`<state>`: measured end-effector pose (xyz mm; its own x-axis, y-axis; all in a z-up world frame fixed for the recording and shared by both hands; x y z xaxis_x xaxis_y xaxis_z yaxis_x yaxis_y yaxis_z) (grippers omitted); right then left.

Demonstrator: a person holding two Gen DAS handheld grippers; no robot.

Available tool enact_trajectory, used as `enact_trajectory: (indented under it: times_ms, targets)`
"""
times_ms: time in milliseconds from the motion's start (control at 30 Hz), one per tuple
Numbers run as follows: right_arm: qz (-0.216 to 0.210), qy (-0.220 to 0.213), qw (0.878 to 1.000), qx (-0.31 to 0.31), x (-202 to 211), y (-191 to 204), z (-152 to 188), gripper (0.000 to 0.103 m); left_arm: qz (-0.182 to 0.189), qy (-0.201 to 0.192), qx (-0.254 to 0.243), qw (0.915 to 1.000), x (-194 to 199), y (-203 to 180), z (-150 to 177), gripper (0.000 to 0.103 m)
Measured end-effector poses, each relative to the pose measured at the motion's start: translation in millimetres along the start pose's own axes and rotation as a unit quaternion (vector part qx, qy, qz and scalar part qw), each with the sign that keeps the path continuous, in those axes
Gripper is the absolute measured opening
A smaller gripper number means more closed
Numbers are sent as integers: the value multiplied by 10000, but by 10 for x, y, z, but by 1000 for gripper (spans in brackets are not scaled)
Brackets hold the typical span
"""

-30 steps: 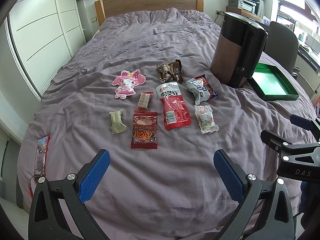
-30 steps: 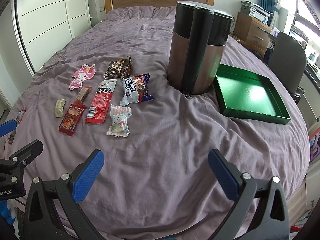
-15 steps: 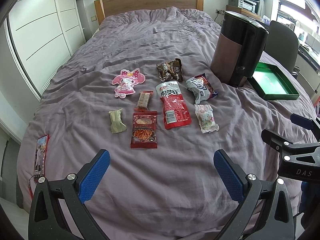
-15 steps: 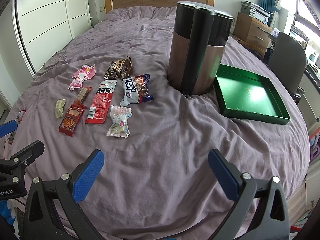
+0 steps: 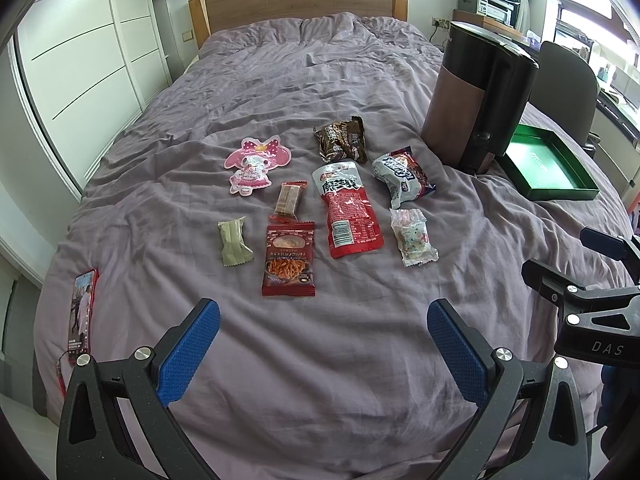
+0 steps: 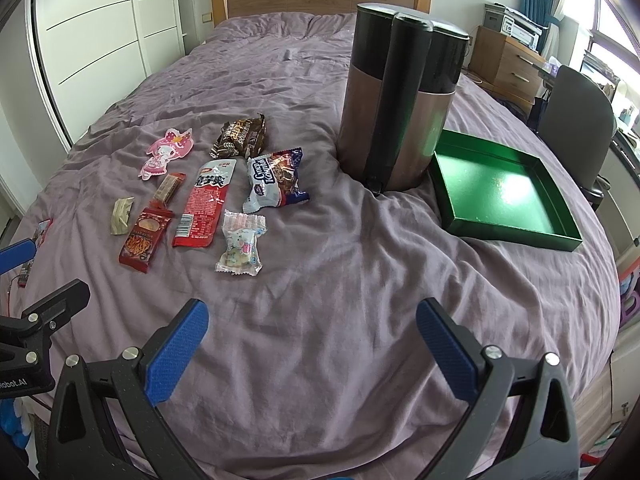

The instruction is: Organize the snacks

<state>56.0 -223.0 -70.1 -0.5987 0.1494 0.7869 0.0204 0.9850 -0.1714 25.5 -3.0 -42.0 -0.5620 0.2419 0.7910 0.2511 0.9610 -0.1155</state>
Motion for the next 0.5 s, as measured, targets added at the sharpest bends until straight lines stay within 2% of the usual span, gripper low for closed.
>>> enact_trajectory:
  times_ms: [333, 500]
  targets:
    - [-11, 8, 10000, 7, -20, 18, 1, 103, -4, 27, 35, 10000, -17, 53, 2, 102]
    - [-157, 30, 9999, 23, -17, 120, -4, 103, -120, 35, 100, 9999, -28, 213, 16, 102]
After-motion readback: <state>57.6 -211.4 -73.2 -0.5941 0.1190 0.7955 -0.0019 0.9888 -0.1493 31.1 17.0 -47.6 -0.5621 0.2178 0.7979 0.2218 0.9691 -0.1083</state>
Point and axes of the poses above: each gripper's, at about its wrist camera, not at the fingertips, and x roughly against the way its jaws point, y to its left, z to its underside, the point moved 4 cm from there along -x, roughly the way its jaws point, and after that the axes turned 12 degrees about z, right-handed, at the moved point
